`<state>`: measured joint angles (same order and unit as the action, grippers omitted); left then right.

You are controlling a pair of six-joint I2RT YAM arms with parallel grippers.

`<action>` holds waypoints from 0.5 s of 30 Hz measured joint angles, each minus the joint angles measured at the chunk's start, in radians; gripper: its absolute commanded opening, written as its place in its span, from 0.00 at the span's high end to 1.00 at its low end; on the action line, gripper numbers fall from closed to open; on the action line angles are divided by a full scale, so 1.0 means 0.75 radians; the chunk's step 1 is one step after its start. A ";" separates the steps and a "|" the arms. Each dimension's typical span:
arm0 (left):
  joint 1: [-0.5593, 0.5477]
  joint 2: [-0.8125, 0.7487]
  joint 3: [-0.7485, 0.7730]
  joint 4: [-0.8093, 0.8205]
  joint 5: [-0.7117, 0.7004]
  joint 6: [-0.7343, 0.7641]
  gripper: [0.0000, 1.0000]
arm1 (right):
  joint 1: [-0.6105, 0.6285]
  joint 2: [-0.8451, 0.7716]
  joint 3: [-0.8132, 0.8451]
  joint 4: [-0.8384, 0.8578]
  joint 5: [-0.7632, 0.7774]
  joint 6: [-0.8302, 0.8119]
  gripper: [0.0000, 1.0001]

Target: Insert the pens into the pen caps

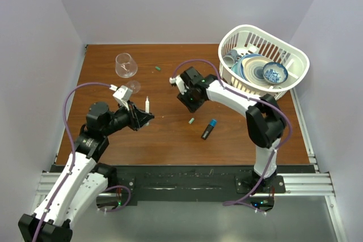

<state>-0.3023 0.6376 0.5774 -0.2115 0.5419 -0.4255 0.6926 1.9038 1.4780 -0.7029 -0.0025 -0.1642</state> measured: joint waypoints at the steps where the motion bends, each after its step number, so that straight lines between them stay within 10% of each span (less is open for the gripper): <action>1: 0.000 -0.002 0.000 0.000 -0.001 0.000 1.00 | 0.000 0.042 0.063 -0.013 0.034 0.089 0.66; 15: 0.000 0.004 0.000 0.003 0.002 -0.001 1.00 | -0.003 -0.002 0.011 -0.161 0.319 1.398 0.61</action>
<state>-0.3023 0.6403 0.5774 -0.2096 0.5430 -0.4259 0.6907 1.9022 1.4860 -0.8234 0.2371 0.8841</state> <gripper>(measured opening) 0.173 0.378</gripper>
